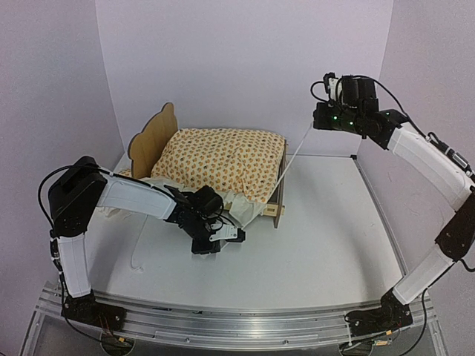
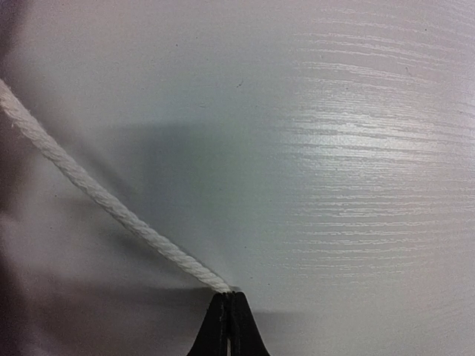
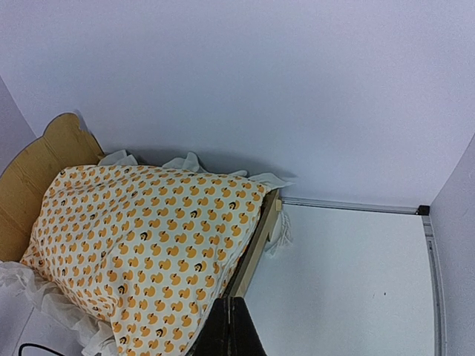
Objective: Set up the pet bed
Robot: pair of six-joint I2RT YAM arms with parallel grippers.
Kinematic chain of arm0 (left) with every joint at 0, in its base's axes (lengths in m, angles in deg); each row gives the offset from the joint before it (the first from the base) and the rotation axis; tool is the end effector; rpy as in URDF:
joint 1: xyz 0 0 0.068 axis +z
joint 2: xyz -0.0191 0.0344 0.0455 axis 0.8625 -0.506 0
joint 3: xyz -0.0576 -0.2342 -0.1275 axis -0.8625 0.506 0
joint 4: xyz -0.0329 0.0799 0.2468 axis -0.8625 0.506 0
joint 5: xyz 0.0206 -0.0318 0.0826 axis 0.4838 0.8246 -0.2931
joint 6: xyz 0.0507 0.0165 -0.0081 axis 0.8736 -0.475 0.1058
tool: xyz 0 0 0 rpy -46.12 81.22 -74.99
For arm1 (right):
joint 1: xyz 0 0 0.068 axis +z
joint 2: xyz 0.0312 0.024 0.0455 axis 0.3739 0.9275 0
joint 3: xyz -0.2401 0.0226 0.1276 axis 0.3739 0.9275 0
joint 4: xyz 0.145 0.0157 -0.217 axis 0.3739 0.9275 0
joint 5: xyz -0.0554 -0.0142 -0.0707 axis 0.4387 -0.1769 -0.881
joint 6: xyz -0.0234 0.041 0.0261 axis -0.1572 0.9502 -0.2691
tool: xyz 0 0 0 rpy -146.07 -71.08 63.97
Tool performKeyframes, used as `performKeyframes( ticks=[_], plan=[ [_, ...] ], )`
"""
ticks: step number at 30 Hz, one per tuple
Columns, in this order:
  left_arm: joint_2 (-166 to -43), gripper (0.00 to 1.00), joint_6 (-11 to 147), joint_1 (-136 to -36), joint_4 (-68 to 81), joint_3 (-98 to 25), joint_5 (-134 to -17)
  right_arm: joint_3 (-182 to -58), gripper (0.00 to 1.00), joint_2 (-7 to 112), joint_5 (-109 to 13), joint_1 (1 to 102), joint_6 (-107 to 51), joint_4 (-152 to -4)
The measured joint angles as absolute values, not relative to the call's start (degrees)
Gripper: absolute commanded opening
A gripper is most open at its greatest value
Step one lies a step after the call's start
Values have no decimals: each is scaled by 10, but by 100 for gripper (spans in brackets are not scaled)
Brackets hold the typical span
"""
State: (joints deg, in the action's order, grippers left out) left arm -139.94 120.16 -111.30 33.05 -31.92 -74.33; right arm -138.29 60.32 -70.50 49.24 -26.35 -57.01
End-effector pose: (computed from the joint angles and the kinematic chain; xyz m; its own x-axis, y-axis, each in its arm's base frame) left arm 0.2273 -0.2971 0.1325 0.0977 0.9198 -0.3801 0.9901 -0.0511 0.1309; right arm 0.3235 0.1564 0.4267 -0.2858 0.0096 -0.9582 -0.1805 0.9815 0.0637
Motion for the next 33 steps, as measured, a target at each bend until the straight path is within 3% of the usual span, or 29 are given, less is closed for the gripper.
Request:
performKeyframes(
  ticks=[5,11,16,19,27,28,29,31,33],
  plan=[
    [-1405,0,1194,-1114,370,-343,-718,-1367,0,598,-641,489,-257,-577],
    [-1431,1,1180,-1146,443,-445,-651,-1193,0,532,-437,517,-221,-577],
    [-1432,42,1183,-1175,467,-478,-582,-1002,0,460,-328,580,-142,-561],
    [-1432,59,1192,-1178,495,-478,-562,-903,0,429,-305,580,-81,-531],
    [-1420,68,1239,-1120,608,-501,-532,-890,0,602,-290,579,-21,-411],
    [-1414,72,1247,-1101,627,-513,-530,-897,2,617,-290,579,-21,-402],
    [-1407,75,1254,-1084,639,-525,-528,-907,10,633,-291,579,-21,-391],
    [-1389,81,1262,-1041,662,-556,-532,-925,41,657,-293,579,-21,-379],
    [-1367,86,1264,-993,662,-583,-557,-934,57,672,-299,579,-19,-370]
  ],
)
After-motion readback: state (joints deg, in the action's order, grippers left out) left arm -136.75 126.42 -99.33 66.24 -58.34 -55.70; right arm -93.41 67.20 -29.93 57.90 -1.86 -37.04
